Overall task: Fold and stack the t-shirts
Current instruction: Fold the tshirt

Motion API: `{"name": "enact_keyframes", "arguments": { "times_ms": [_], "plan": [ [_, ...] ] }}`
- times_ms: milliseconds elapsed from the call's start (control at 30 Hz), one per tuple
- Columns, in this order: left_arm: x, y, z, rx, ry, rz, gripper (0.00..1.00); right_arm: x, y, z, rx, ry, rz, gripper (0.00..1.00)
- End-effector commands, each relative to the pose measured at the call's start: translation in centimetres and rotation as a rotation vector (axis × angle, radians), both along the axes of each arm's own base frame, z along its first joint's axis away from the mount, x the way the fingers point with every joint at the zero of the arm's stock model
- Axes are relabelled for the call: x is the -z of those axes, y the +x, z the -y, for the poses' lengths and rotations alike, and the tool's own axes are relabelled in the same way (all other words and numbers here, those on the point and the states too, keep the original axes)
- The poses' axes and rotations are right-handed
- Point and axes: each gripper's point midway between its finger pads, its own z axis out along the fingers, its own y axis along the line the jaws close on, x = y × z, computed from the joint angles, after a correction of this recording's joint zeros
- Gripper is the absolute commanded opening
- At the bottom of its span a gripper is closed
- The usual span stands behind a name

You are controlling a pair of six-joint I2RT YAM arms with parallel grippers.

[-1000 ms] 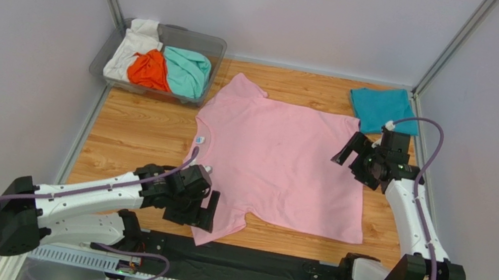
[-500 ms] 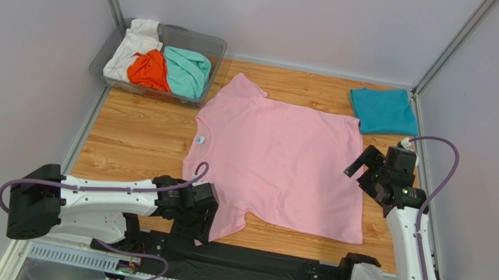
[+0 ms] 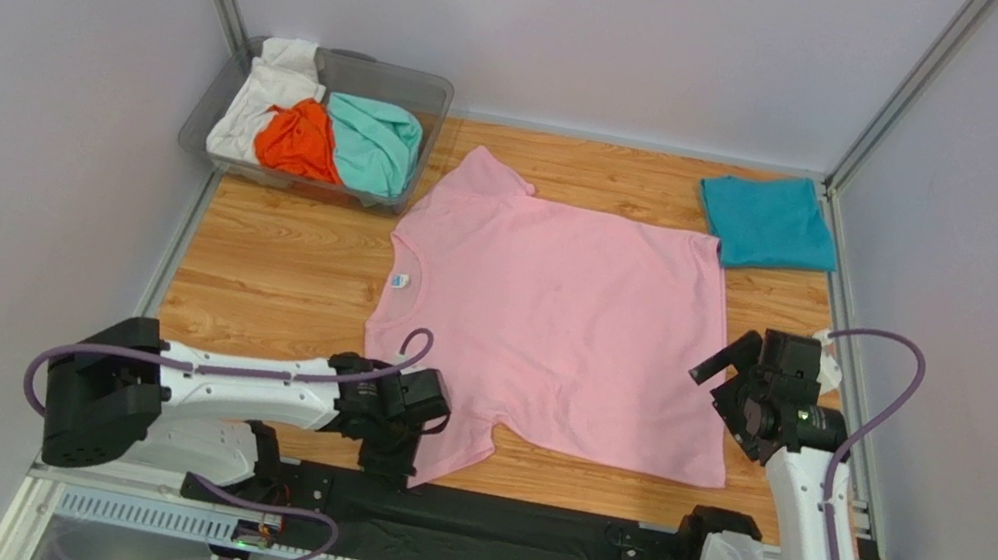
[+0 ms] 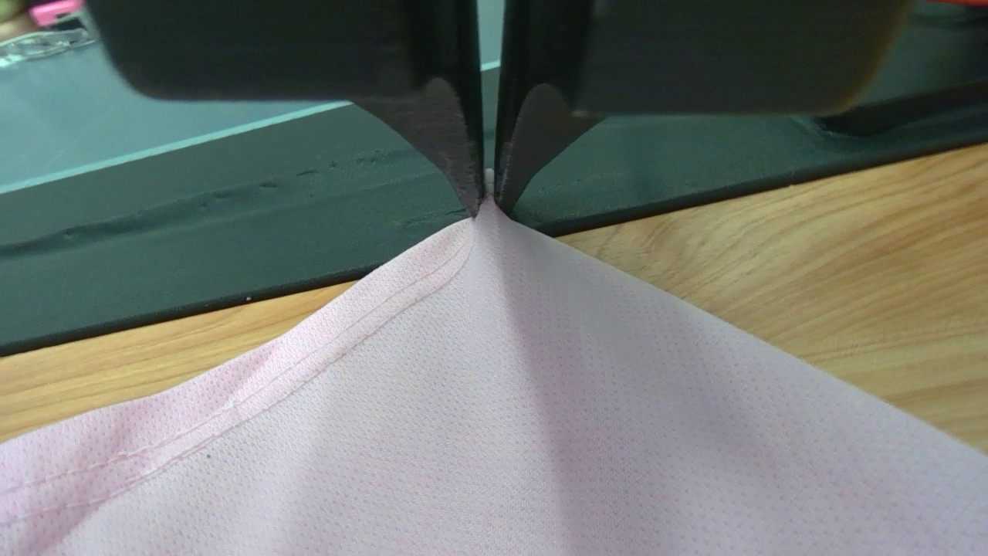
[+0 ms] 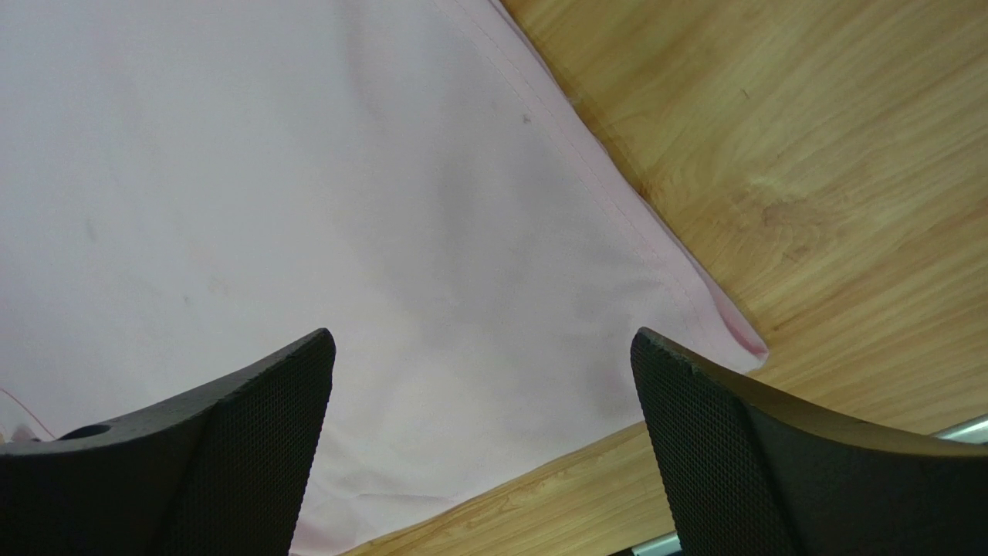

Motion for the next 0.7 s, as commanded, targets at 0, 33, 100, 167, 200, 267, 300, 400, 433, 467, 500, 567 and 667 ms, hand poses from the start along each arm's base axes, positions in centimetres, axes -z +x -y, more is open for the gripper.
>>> {"name": "enact_keyframes", "arguments": {
  "times_ms": [0,33,100,167,200,267,300,400,433,467,500,567,667],
  "plan": [
    [0.4,0.0,0.2,-0.005,-0.007,0.011,0.06,0.8,-2.1,-0.6,0.086,0.075,-0.027,1.00],
    [0.4,0.1,0.1,-0.007,-0.006,0.013,0.01,1.2,-3.0,-0.6,0.096,0.077,-0.054,1.00],
    [0.0,0.3,-0.1,-0.016,-0.009,0.032,0.00,2.3,-4.4,-0.8,0.139,0.100,-0.088,1.00],
    [-0.3,0.5,-0.1,-0.019,-0.017,0.046,0.00,2.7,-4.8,-1.3,0.122,0.125,-0.091,0.98],
    [-0.4,0.6,-0.1,-0.016,-0.019,0.056,0.00,3.0,-4.9,-2.0,0.098,0.156,-0.093,0.97],
    [-0.8,0.8,-0.1,-0.015,-0.026,0.071,0.00,3.8,-5.6,-2.2,0.099,0.165,-0.130,0.97],
    [-1.1,1.0,-0.1,-0.013,-0.036,0.081,0.00,4.5,-6.2,-2.1,0.113,0.157,-0.165,0.97],
    [-1.5,1.0,-0.2,-0.018,-0.047,0.090,0.00,6.0,-7.9,-1.8,0.167,0.155,-0.251,0.98],
    [-1.7,1.0,-0.2,-0.018,-0.051,0.092,0.00,6.4,-7.9,-1.8,0.178,0.158,-0.252,0.98],
    [-1.9,1.2,-0.2,-0.020,-0.061,0.107,0.00,6.7,-7.9,-1.8,0.189,0.159,-0.249,0.98],
    [-2.0,1.5,-0.3,-0.022,-0.058,0.126,0.00,7.0,-7.7,-1.5,0.200,0.150,-0.241,0.98],
    [-2.3,1.6,-0.5,-0.020,-0.066,0.136,0.00,7.4,-7.3,-1.4,0.224,0.152,-0.226,0.97],
    [-2.6,1.6,-0.8,-0.029,-0.068,0.145,0.00,7.6,-6.9,-1.1,0.234,0.141,-0.213,0.94]
  ]
}}
